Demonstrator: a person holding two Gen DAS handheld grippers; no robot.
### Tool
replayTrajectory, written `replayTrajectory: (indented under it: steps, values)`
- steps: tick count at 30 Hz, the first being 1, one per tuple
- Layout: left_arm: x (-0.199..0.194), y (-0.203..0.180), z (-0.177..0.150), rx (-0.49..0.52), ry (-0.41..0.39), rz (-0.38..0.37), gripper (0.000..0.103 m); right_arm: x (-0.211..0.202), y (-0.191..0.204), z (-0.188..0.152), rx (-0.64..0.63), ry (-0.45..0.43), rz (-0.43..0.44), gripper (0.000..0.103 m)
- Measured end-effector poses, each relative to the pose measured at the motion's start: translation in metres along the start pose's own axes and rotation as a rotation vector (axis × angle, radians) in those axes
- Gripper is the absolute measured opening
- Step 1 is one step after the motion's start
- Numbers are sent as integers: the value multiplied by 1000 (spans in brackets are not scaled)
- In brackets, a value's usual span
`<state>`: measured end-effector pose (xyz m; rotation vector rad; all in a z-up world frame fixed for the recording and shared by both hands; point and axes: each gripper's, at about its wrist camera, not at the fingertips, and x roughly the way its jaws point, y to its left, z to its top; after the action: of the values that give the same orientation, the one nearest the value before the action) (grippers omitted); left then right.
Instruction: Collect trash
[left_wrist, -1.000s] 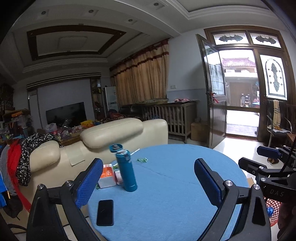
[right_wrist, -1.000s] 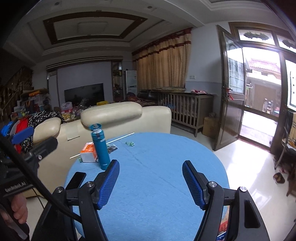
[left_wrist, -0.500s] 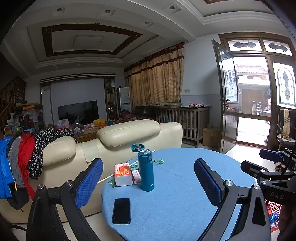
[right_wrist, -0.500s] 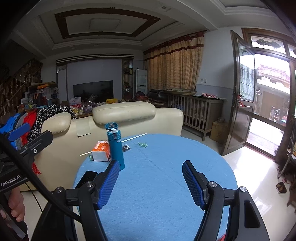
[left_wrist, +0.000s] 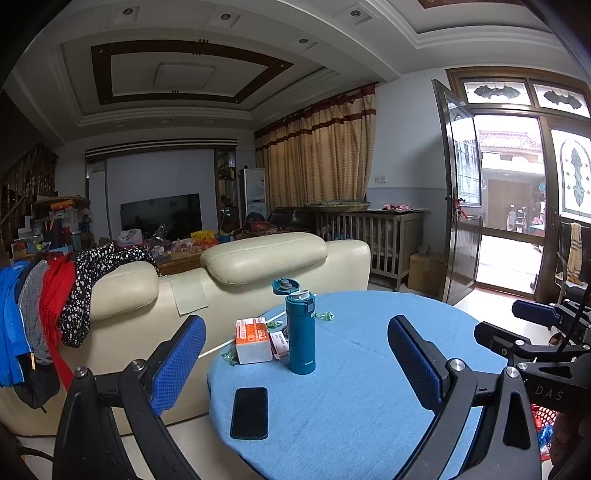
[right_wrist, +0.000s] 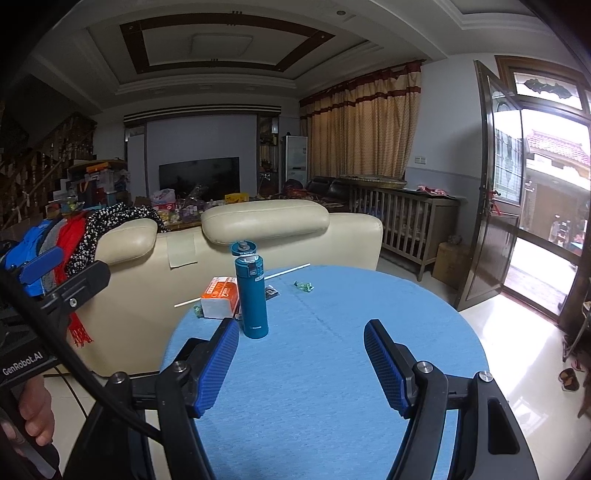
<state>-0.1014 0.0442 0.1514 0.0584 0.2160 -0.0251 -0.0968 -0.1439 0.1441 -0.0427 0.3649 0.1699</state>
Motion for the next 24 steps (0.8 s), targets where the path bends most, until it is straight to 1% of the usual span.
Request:
replayTrajectory:
  steps: [15,24]
  values:
    - [4,9,-2,-15,24,4,99,3,3,-1,0,8,2,74]
    - [7,11,-4,-19,43,11,99,16,-2,-5,32,74,-27,74]
